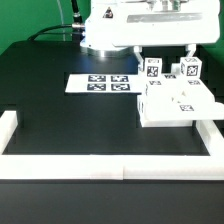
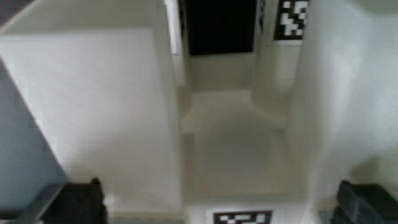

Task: Assemble chair

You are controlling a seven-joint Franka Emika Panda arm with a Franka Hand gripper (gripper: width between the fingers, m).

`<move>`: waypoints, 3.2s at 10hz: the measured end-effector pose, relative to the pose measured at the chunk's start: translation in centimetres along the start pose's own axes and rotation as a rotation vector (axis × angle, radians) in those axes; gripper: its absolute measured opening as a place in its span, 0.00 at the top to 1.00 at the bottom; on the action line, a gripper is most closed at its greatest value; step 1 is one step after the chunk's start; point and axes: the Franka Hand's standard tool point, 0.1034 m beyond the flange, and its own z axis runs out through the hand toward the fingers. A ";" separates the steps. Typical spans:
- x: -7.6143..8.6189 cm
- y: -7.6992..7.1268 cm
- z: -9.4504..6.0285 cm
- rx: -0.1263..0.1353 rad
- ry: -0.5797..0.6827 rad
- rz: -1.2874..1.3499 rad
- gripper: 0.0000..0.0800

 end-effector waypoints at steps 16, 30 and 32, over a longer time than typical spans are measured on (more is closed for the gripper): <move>0.8 0.8 0.3 -0.013 0.047 0.000 0.19; -3.6 0.5 -1.5 -0.005 0.027 -0.025 0.19; -3.8 0.9 -1.3 -0.014 0.035 -0.023 0.19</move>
Offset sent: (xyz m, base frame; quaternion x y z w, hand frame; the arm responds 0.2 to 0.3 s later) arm 0.0129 -0.0087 0.0029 -0.0058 -0.0031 0.0013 1.0000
